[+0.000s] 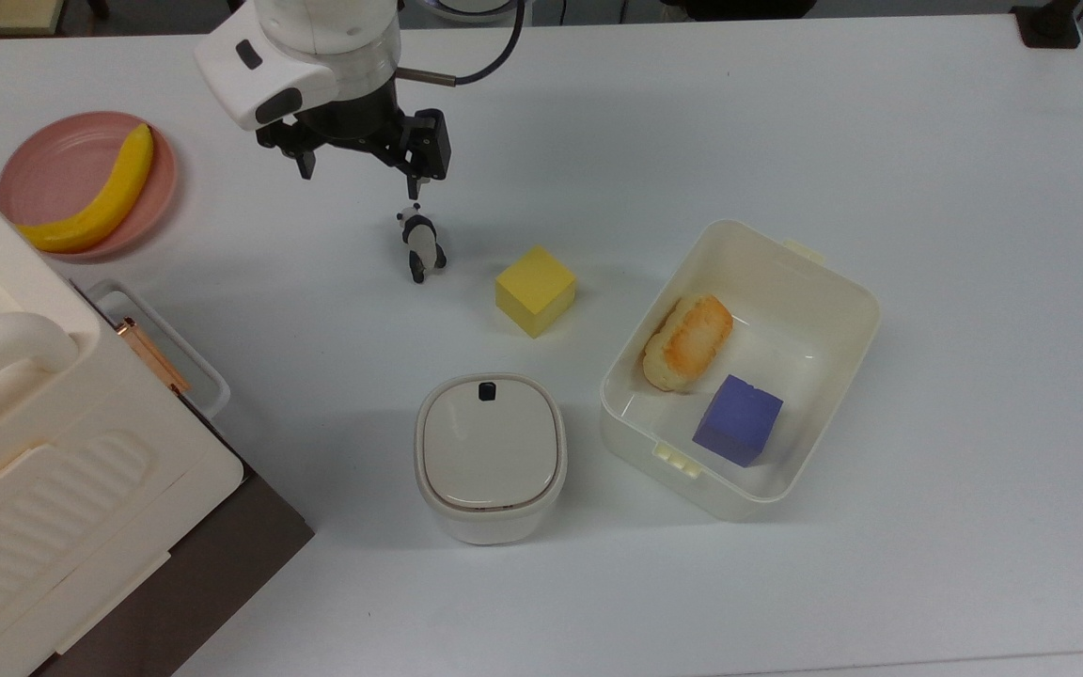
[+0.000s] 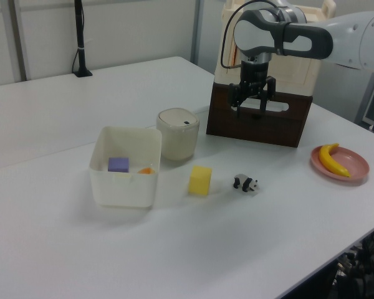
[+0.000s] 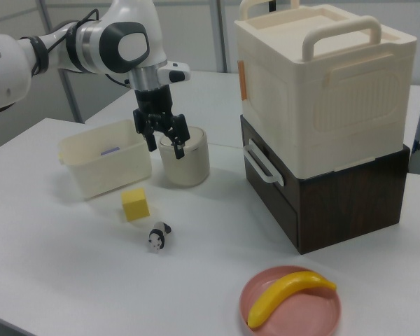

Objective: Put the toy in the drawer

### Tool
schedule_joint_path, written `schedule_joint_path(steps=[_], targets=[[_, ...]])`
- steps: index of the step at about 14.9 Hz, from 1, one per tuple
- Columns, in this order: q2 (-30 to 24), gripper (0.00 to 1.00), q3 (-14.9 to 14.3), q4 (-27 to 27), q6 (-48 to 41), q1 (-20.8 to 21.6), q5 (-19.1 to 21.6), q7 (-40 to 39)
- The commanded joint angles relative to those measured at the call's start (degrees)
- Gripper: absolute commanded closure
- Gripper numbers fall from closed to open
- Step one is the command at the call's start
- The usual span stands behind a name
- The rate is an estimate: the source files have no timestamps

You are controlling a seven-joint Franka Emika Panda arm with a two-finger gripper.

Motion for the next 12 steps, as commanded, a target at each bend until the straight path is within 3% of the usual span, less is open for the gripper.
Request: schedule_joint_path(steps=[1, 12], targets=[[-1.3, 0.00, -0.4, -1.0, -0.6, -0.1, -0.2, 0.3], [-0.8, 0.00, -0.4, -1.2, -0.9, 0.0, -0.2, 0.3]])
